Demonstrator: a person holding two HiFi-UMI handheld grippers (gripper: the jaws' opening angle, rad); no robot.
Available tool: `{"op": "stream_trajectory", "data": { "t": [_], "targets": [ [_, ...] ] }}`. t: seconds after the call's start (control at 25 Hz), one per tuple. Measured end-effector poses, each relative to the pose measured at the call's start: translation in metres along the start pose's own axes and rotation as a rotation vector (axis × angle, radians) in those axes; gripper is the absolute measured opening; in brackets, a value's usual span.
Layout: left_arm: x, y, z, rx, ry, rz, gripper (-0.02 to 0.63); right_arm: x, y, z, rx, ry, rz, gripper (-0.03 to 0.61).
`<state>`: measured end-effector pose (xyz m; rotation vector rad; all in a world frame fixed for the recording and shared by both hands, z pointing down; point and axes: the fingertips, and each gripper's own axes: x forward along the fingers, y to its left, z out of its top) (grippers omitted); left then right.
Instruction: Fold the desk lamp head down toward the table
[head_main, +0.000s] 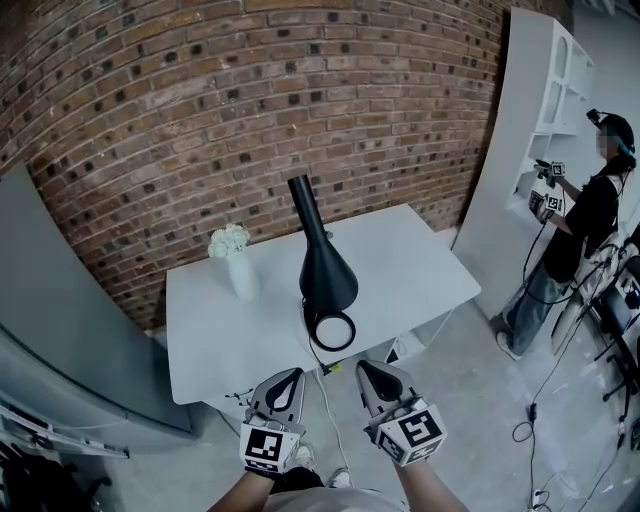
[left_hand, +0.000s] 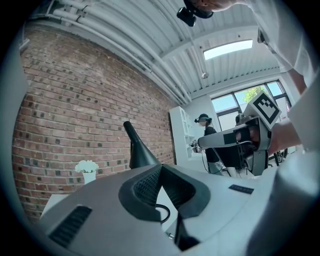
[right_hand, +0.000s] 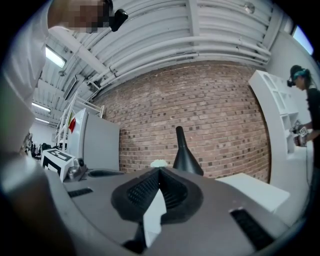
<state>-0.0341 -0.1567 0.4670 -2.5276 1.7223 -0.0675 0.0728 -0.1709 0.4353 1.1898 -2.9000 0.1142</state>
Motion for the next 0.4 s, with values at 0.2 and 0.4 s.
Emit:
{"op": "stream_trajectory", "data": {
  "t": [0.2,0.4],
  "targets": [
    [-0.0015,0.0015,0.0011,0.010,-0.005,-0.006,0.008,0.0012,-0.0006,0.0011,0.006,-0.009,-0.009,0.017],
    [-0.0056,0.0092,-0.0026,0.015,0.020,0.000,0.008,0.0073,0.0075,0.0010,0.013,-0.009,0.006,0.017]
  ]
}}
